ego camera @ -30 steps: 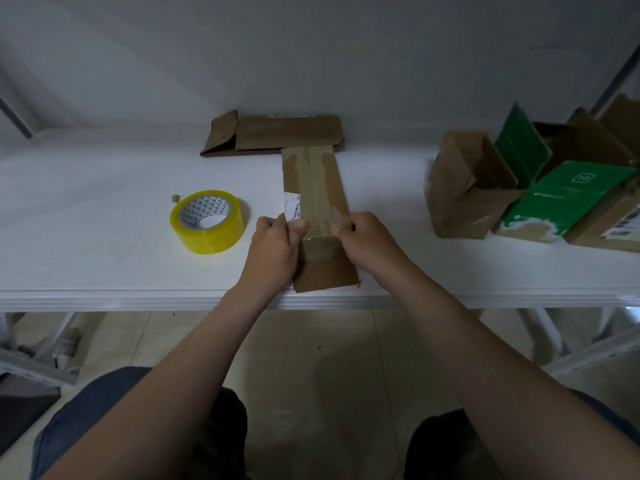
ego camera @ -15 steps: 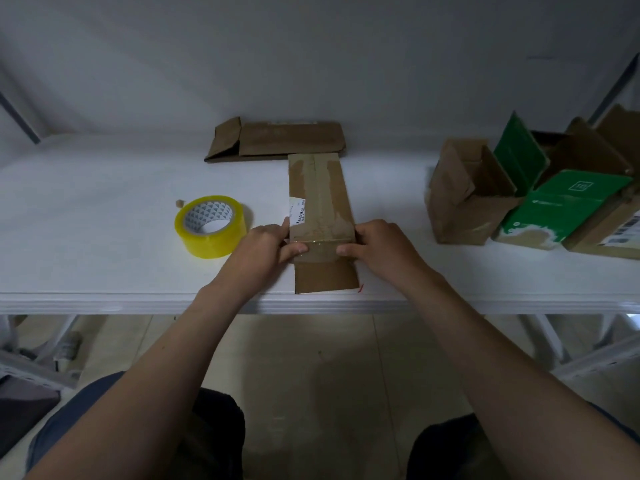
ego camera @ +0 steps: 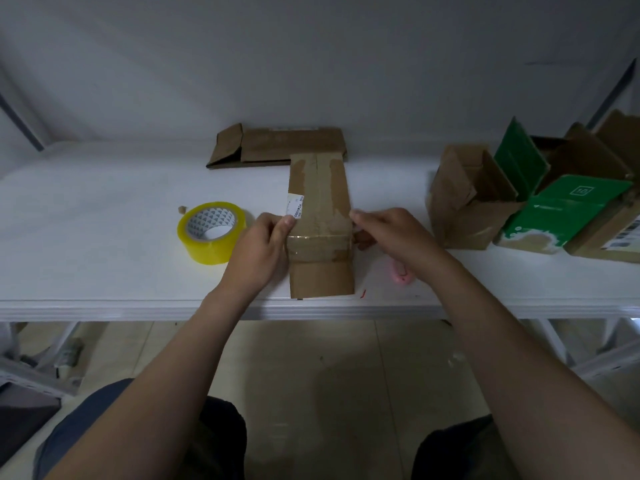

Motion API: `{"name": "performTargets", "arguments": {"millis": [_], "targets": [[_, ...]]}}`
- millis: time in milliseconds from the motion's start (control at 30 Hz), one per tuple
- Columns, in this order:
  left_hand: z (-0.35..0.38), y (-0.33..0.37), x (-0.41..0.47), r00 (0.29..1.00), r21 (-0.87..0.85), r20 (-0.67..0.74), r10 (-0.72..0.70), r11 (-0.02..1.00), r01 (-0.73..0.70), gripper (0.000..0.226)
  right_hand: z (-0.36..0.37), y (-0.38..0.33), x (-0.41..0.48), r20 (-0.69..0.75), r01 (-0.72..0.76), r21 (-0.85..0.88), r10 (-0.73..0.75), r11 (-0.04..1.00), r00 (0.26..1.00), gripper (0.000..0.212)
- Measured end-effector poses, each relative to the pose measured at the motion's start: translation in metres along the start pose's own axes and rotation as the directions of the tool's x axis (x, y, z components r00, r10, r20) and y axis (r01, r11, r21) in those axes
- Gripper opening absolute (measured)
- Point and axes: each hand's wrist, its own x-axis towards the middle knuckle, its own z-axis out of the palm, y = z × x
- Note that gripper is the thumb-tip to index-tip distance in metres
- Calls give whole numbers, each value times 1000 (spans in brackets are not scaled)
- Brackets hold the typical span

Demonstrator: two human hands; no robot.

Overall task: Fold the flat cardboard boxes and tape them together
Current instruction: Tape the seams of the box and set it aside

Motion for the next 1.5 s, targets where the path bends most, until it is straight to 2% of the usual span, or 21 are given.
{"name": "performTargets", "arguments": {"millis": [33,100,200,333,433,500,533,600,733,900,1033,1100,1200,1367,1500], "targets": [[1,3,4,999,-97,-10,-53,994,51,36,1,0,3,-36,9,33,-7,999,999,41],[4,10,8,990,-257,72,-120,957,135,25,8,-2,7,-5,7,83,-7,996,1000,39],[7,18,8,977,-290,193,-94,946,148,28,13,-6,11,10,-9,155,8,988,1000,31],[-7,29,12,983,-362,163,-87,921,142,41,3,-19,10,-110,11,153,6,988,994,28],[-23,42,14,989,-378,131,-71,918,116,63,-7,-36,0,-192,57,187,-21,981,981,58],[-34,55,12,989,-345,136,-54,934,98,77,-14,-51,-10,-179,77,142,-51,987,983,83],[-40,63,10,990,-324,131,-47,942,87,77,-17,-59,-16,-165,92,117,-72,989,984,88],[-51,78,7,995,-324,98,-26,944,57,66,-23,-75,-28,-151,130,106,-114,986,982,79],[-73,104,-3,999,-429,46,4,903,16,38,-32,-99,-58,-151,130,199,-100,971,983,61],[-95,129,-26,995,-433,99,3,900,40,53,-38,-121,-89,-213,162,293,-101,942,972,46],[-113,143,-43,994,-535,91,-67,838,106,19,-44,-129,-102,-301,111,288,-20,951,953,30],[-118,151,-52,993,-569,83,-84,814,116,22,-47,-134,-108,-310,120,363,-1,924,951,27],[-122,158,-64,993,-599,96,-66,793,111,22,-50,-146,-119,-295,125,432,9,893,955,35],[-132,168,-74,989,-529,129,-74,838,132,31,-56,-157,-137,-205,117,338,-49,934,978,29],[-135,176,-83,987,-499,139,-86,855,145,25,-51,-155,-140,-244,170,271,-103,947,964,27]]}}
